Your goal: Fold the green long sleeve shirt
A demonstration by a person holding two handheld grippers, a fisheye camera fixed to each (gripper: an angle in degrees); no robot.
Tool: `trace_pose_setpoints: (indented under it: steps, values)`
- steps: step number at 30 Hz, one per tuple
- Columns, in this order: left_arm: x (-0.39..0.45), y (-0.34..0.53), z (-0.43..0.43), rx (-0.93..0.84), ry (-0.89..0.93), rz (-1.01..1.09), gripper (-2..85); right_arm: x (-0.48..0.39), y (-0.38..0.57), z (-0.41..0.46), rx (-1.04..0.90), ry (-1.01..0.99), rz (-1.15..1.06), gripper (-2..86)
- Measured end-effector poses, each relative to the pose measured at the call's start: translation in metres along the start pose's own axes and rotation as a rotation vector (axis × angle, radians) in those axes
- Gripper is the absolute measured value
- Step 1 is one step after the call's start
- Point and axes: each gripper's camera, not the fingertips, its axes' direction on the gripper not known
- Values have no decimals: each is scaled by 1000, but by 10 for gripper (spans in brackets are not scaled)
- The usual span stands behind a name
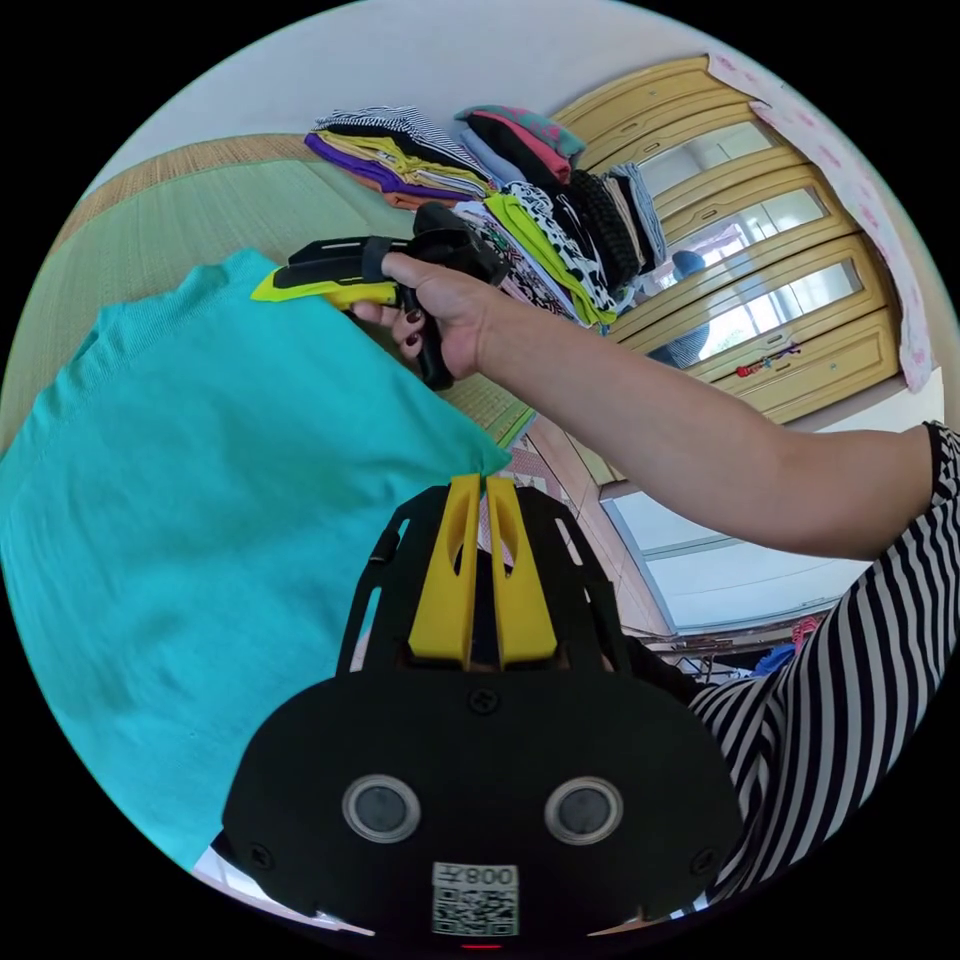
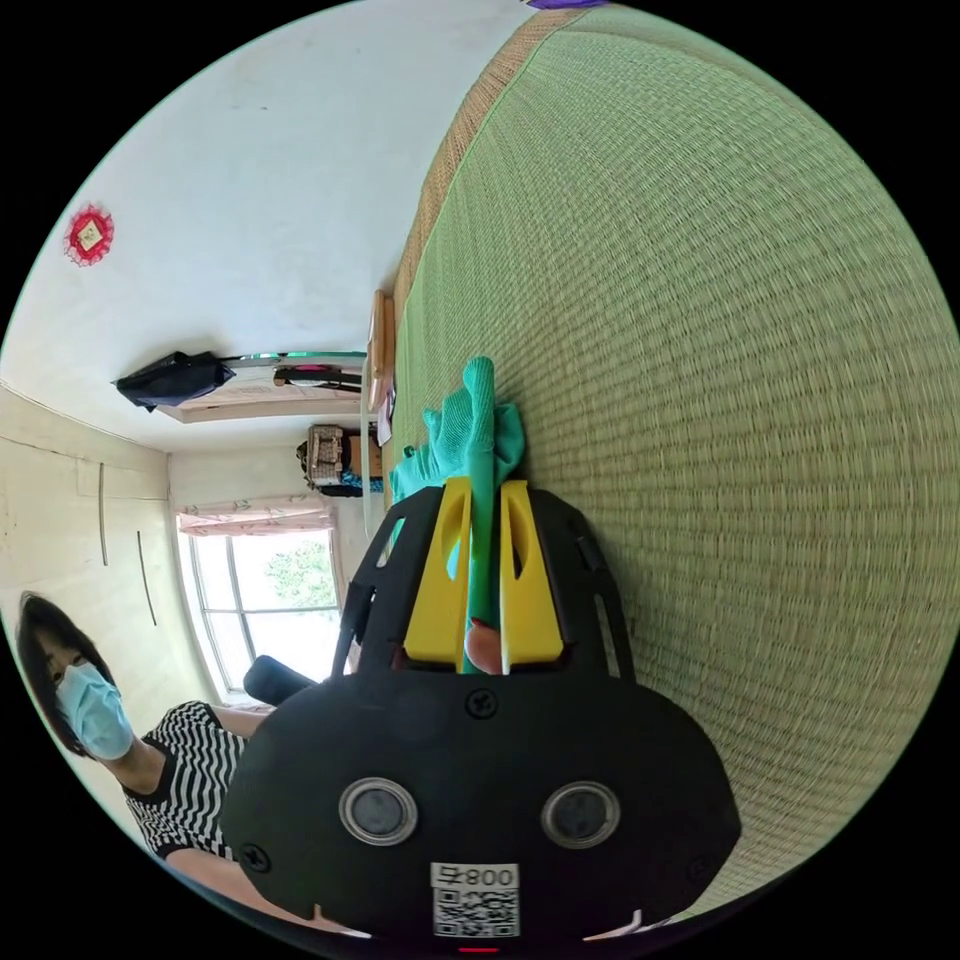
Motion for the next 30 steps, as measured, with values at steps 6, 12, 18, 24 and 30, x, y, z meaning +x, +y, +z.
trace_pose_setpoints:
  steps: [6, 12, 18, 24, 30]
  values:
    - [-15, 9, -5, 11, 9, 2, 8, -9, -3, -2, 1, -19, 28, 32]
    - [-33, 25, -13, 41, 23, -7, 8, -27, 1, -7, 14, -23, 31, 26]
    - [-46, 39, -11, 48, 44, 11, 7, -49, 8, -19, 2, 48, 23, 23]
    - [-61, 54, -9, 67, 78, 47, 7, -62, 23, -41, 43, 92, 52, 22]
    - [-87, 83, -13, 92, 108, 54, 7, -81, 39, -45, 70, 106, 76, 22]
